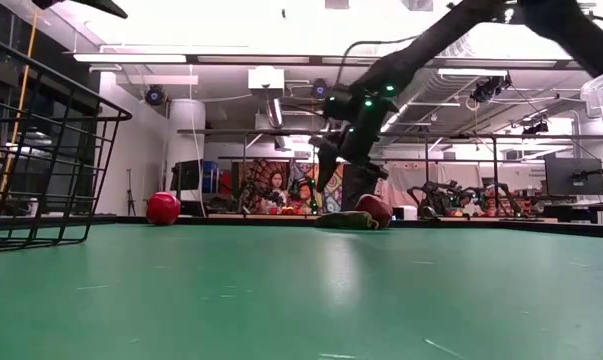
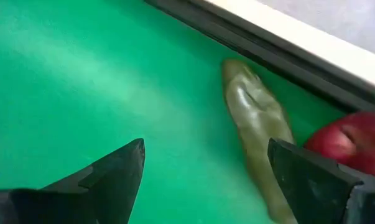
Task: Sort produce into baskets
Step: Put the green chili pepper into the transparent bin
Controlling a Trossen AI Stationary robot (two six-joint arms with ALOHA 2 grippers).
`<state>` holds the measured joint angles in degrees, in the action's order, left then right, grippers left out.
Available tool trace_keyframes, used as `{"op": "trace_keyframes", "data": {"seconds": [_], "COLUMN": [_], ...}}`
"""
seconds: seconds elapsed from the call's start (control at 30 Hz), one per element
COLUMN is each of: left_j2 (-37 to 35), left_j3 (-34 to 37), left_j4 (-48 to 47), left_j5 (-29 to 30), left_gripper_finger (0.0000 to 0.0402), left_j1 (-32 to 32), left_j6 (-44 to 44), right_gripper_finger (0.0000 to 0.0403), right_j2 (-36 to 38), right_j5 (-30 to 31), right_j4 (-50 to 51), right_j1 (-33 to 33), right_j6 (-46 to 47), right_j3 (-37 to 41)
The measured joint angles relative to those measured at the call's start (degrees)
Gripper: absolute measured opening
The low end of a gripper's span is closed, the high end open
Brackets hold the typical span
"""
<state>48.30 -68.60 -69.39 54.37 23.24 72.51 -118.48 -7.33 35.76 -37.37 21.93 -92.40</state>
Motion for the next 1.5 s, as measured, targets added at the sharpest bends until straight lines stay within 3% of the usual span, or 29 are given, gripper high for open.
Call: {"op": "trace_keyframes", "data": {"seconds": [0.13, 0.37, 0.5, 0.63, 0.83, 1.23, 1.5], "left_j2": [0.24, 0.24, 0.24, 0.24, 0.24, 0.78, 2.52], "left_j3": [0.0, 0.0, 0.0, 0.0, 0.0, 0.0, 0.02], "left_j4": [-0.05, -0.09, -0.13, -0.15, -0.19, -0.15, -0.11], "left_j5": [-0.06, -0.3, -0.38, -0.63, -1.38, 0.33, -0.15], "left_gripper_finger": [0.0251, 0.0251, 0.0251, 0.0251, 0.0251, 0.0251, 0.0251], "left_j1": [-2.26, -3.06, -3.06, -3.03, -3.03, -3.03, -3.03], "left_j6": [-1.57, -4.7, -6.42, -7.4, -9.18, -5.34, -8.74], "right_gripper_finger": [0.0332, 0.0331, 0.0309, 0.0243, 0.0077, 0.0089, 0.0084], "right_j2": [-4.48, -11.4, -14.1, -14.44, -11.2, 5.26, 11.88], "right_j5": [7.72, 10.13, 10.77, 11.51, 9.01, -4.9, -4.36], "right_j4": [8.63, 17.09, 18.33, 18.84, 19.7, 20.82, 30.82], "right_j1": [0.91, 1.8, 2.13, 2.94, 5.83, 10.49, 22.84], "right_j6": [-5.48, -8.95, -8.84, -8.49, -10.47, -18.9, -11.79], "right_j3": [-7.81, -15.59, -16.68, -16.5, -17.17, -22.29, -22.27]}}
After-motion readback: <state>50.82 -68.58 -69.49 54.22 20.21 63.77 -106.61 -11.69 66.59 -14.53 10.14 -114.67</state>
